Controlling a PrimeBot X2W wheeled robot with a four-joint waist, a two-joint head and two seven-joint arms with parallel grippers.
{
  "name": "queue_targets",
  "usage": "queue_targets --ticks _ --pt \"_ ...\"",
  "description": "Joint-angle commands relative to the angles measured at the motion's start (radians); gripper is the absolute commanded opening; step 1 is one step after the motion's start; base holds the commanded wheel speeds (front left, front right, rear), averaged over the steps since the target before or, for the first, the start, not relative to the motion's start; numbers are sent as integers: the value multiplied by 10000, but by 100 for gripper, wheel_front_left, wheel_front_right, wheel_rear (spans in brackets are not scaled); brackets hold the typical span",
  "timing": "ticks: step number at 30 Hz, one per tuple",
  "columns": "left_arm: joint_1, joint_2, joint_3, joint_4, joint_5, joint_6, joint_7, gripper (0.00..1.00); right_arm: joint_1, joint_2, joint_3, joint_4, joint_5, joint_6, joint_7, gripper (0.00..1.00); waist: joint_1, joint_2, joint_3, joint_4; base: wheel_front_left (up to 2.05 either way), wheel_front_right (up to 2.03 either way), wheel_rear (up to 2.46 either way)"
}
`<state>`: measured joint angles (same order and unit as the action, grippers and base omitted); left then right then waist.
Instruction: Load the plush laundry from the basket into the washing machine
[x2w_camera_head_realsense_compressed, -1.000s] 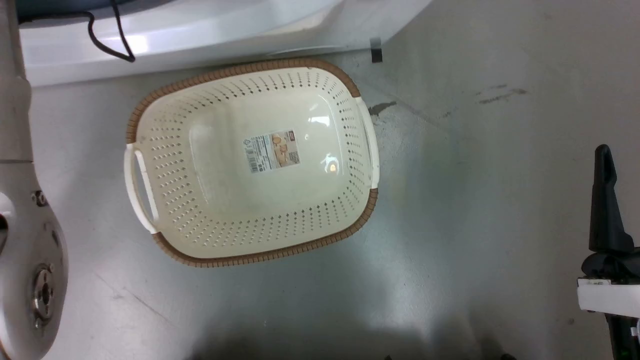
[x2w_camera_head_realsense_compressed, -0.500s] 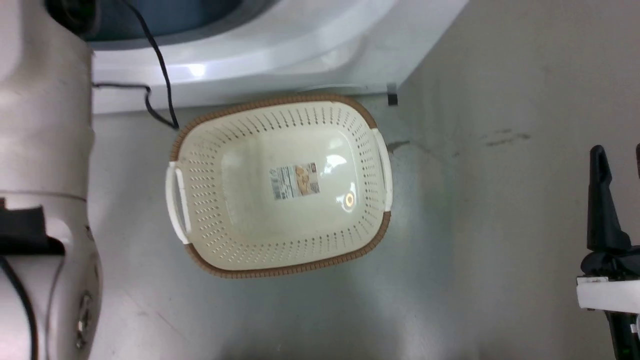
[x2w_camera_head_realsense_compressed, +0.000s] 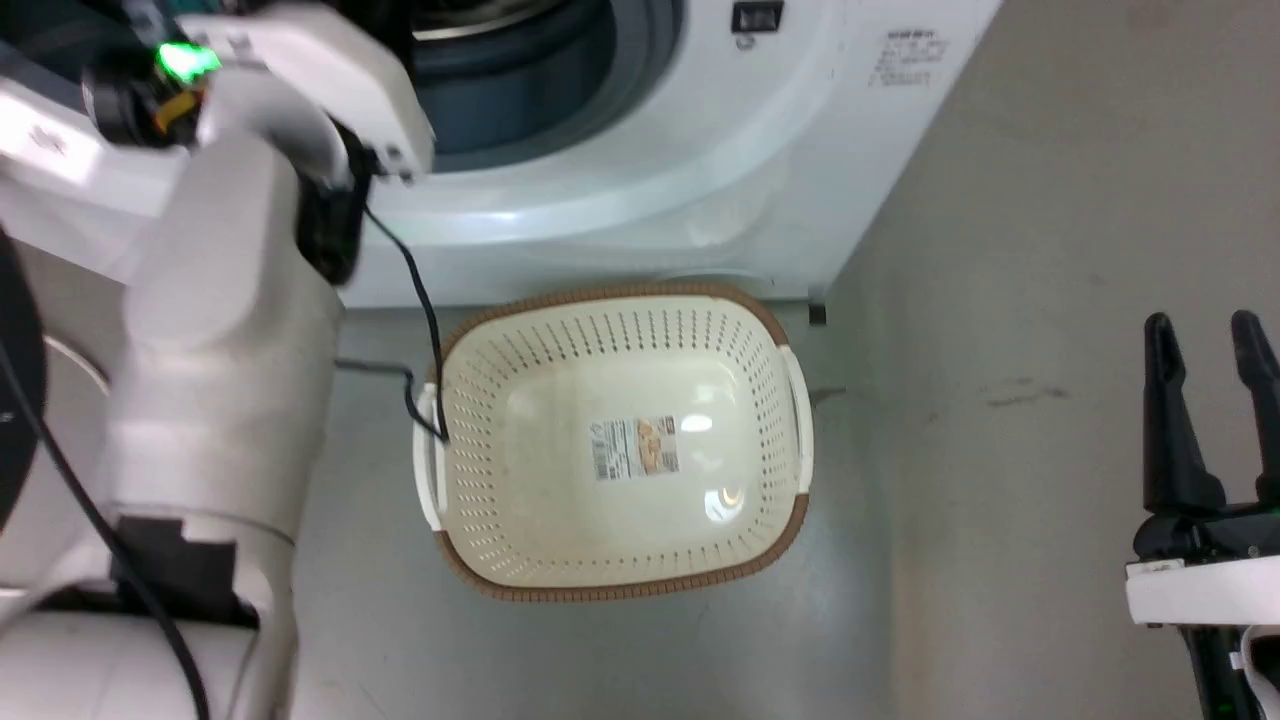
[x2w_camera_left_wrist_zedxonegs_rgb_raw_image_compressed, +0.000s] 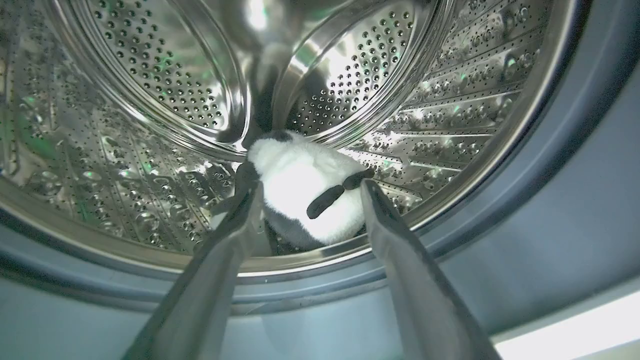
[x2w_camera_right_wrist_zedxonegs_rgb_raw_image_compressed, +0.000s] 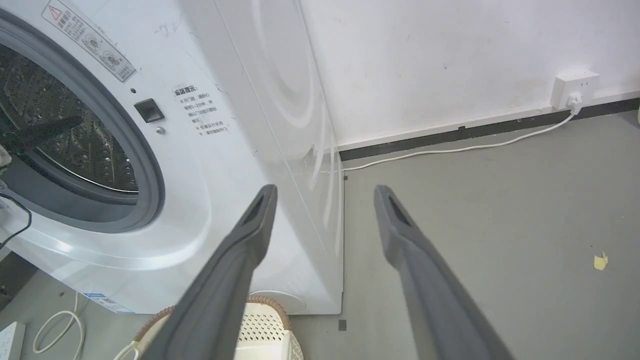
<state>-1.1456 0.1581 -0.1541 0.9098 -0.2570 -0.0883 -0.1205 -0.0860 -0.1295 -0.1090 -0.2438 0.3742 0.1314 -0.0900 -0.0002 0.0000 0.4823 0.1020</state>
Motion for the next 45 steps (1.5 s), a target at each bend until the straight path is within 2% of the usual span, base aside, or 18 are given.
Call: queue_targets --ticks 1,13,26,40,45 --pt "288 -76 -49 23 -7 -3 -76 100 93 47 17 30 -80 -7 -2 100 2 0 -291 154 0 0 0" --pt "2264 -540 -271 -157 -310 99 -418 100 347 385 256 543 -102 -7 -96 100 2 0 -1574 235 0 0 0" --pt "4882 -627 -172 -924 -789 284 -886 100 1076 713 485 1458 -120 -7 -390 100 2 0 -3499 280 0 0 0" --pt "7562 -37 -406 -3431 -439 868 -1089 100 1750 789 646 2167 -325 -7 -599 100 2 0 -4860 420 0 0 0" --pt "8491 221 -318 -4649 -393 1144 -1148 100 1931 791 603 2373 -810 -7 -726 100 2 0 -5070 378 0 0 0"
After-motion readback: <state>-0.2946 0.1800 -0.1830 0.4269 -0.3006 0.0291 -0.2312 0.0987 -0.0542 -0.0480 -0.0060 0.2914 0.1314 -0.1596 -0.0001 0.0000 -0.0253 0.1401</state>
